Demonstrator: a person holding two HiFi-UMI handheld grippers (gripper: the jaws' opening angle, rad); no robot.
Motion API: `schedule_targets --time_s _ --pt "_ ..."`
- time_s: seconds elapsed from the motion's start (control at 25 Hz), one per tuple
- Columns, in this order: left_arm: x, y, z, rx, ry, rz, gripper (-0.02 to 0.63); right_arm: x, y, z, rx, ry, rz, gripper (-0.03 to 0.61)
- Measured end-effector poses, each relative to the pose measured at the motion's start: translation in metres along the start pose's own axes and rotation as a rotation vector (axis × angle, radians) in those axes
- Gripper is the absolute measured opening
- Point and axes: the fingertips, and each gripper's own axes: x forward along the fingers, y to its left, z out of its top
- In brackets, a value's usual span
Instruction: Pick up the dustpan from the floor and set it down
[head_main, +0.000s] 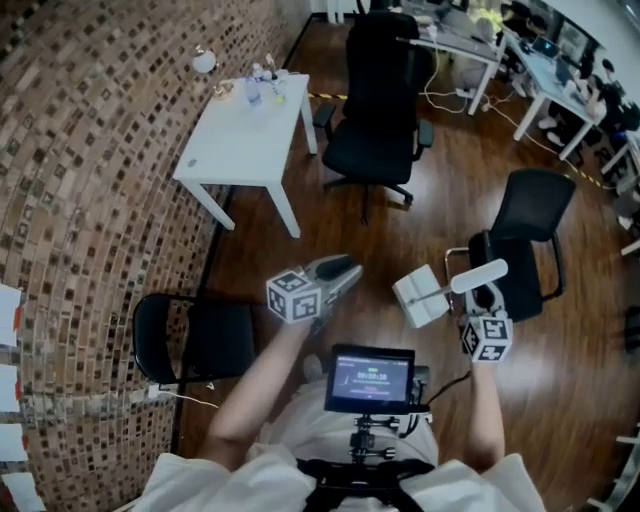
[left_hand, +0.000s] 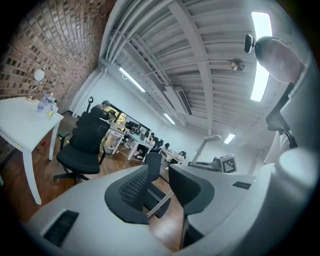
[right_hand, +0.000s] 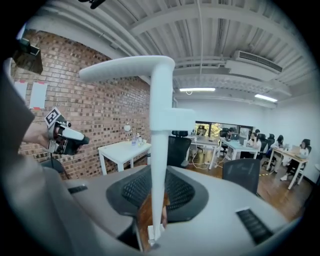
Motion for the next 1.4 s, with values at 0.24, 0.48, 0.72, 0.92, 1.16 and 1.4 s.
schedule_targets --time_s 0.24,0.48,0.72,0.92,1.16,1.4 --pt "-0.027 0.025 0.022 0.037 -0.009 0.037 0.129 0.013 0.013 0.006 0.008 0.012 0.026 0.107" --pt "-0.038 0.046 0.022 0.049 -0.007 0.095 0.129 0.017 0.025 0.010 0.004 0.005 0.050 0.107" --pt "-0.036 0.052 0.015 0.056 0.005 0.125 0.129 0.007 0.029 0.005 0.014 0.014 0.046 0.107" --pt "-0.034 0.054 0.015 0.091 0.032 0.136 0.129 0.009 0.030 0.002 0.020 0.001 0.052 0.107" --pt "-0.029 0.050 0.017 0.102 0.037 0.140 0.128 0.011 0.026 0.016 0.013 -0.022 0.061 0.107" --pt "-0.030 0.047 0.008 0.100 0.063 0.146 0.129 0.011 0.030 0.011 0.019 -0.012 0.061 0.106"
